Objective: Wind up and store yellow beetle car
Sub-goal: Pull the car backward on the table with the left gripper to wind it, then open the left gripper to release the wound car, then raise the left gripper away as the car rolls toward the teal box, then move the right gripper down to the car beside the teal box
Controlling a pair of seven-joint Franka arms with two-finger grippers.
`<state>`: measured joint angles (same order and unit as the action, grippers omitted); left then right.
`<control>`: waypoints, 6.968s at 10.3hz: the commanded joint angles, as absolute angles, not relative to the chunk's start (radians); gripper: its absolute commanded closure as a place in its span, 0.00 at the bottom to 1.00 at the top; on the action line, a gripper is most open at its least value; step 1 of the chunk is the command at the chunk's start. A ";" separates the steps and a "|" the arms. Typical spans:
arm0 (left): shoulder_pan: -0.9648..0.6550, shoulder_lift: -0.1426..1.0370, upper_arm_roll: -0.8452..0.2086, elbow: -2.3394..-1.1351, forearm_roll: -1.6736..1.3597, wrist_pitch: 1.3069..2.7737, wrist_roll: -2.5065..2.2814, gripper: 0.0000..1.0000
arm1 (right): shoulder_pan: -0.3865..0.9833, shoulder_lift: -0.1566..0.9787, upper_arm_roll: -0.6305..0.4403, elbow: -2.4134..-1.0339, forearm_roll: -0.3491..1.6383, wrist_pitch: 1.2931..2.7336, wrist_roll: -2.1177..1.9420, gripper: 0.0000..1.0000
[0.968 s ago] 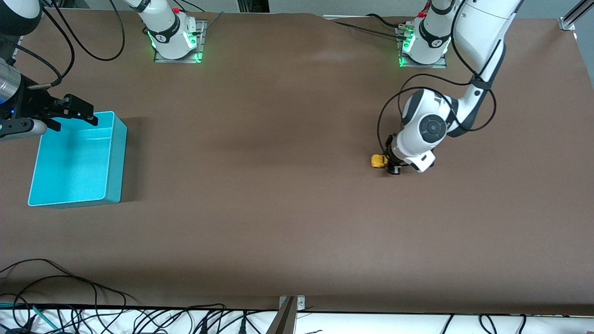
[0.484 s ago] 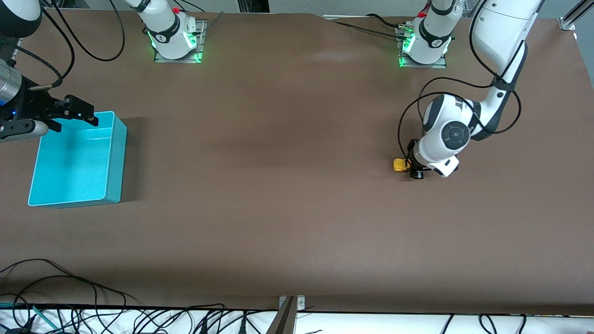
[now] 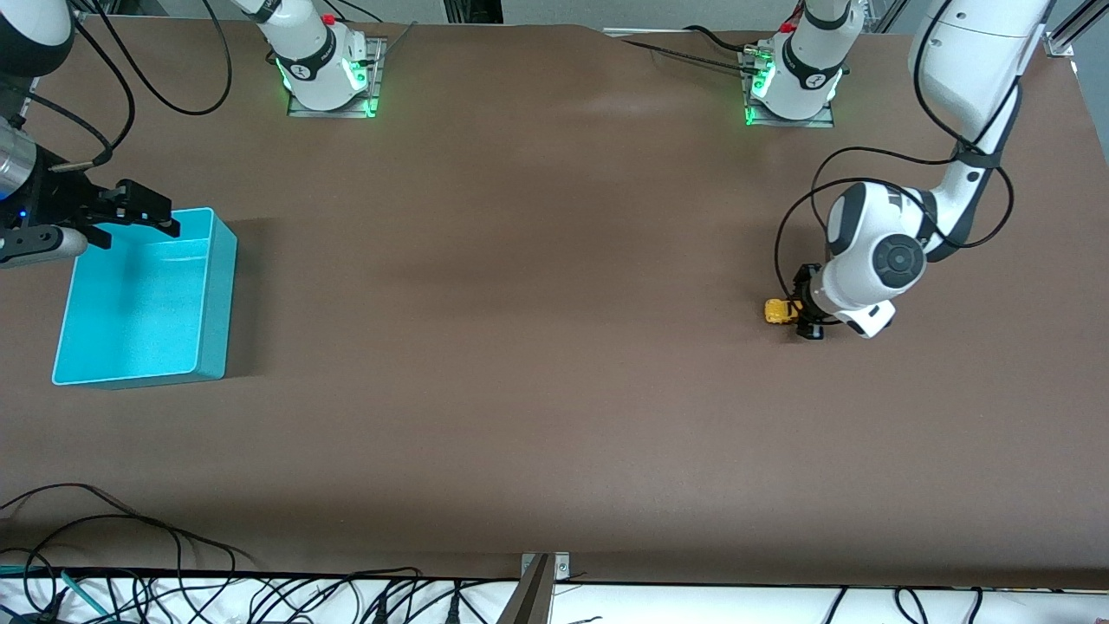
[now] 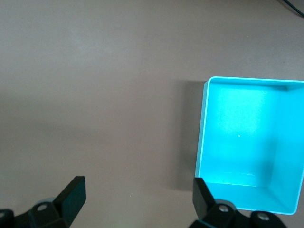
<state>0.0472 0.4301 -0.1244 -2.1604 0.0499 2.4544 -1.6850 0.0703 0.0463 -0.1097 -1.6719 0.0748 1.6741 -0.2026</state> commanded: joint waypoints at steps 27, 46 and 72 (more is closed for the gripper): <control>0.123 0.331 -0.126 -1.741 -0.012 1.956 -0.949 0.00 | 0.084 0.063 -0.110 -1.654 0.089 1.677 -0.221 0.00; 0.135 0.235 -0.129 -1.528 -0.011 1.563 -0.054 0.00 | 0.092 0.039 -0.048 -2.250 0.063 2.149 -0.369 0.00; 0.144 0.232 -0.120 -1.523 -0.023 1.563 -0.054 0.00 | -0.063 0.072 -0.040 -2.744 0.064 2.881 -1.809 0.00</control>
